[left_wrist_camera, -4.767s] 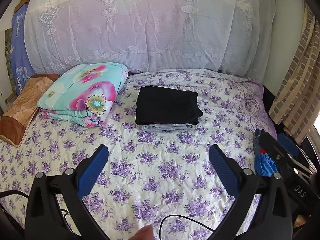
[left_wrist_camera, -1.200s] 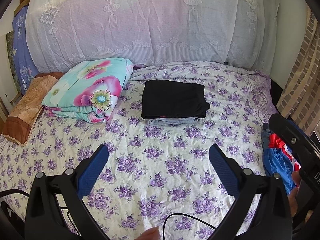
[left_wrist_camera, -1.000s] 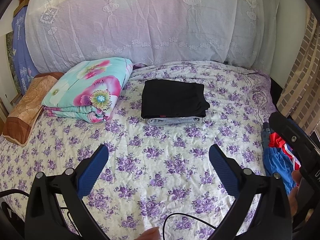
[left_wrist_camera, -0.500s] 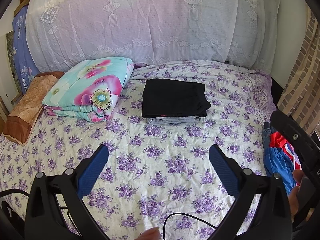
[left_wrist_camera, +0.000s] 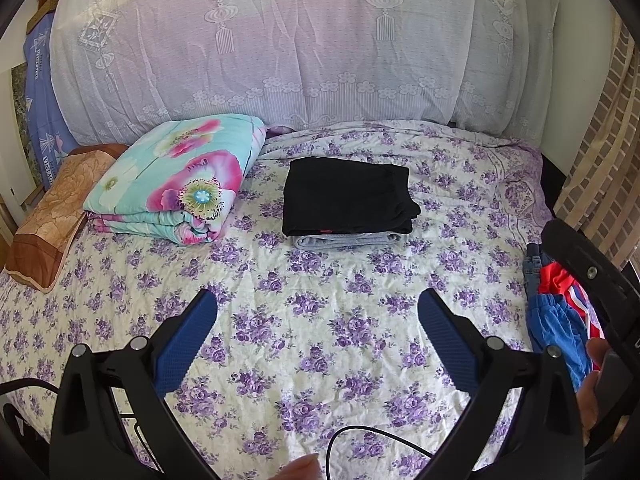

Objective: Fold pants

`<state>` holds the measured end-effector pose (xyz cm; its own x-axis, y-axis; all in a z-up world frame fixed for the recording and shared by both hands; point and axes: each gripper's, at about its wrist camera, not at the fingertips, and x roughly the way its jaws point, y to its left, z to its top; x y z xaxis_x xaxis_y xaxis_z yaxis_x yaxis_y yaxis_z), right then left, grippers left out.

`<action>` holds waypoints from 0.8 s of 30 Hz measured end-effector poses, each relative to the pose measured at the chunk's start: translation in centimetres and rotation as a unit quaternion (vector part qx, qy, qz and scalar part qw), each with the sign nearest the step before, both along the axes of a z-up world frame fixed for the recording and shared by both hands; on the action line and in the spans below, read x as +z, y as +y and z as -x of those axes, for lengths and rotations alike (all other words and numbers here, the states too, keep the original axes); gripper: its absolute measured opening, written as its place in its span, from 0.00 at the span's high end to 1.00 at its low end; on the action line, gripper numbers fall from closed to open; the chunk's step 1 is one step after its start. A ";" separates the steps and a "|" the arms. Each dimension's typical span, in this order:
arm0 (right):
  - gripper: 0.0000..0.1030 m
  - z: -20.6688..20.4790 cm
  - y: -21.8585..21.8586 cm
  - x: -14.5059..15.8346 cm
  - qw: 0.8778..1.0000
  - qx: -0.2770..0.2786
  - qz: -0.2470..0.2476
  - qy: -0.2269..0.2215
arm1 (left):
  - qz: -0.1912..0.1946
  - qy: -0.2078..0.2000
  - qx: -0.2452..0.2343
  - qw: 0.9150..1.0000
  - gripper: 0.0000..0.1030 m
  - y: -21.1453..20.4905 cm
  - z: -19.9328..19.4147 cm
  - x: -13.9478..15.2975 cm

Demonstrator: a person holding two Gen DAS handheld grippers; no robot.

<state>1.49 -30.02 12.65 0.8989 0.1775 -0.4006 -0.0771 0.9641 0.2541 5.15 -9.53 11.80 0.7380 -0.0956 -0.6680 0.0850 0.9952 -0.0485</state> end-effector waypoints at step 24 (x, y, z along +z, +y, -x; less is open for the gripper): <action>0.04 0.1 0.0 0.0 1.000 -0.003 -0.001 0.002 | -0.028 -0.021 0.007 0.999 0.05 0.1 0.1 0.2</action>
<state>1.37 -30.05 12.67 0.8984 0.1735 -0.4035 -0.0708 0.9638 0.2569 5.06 -9.41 11.99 0.7663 -0.0486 -0.6406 0.0720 0.9973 0.0105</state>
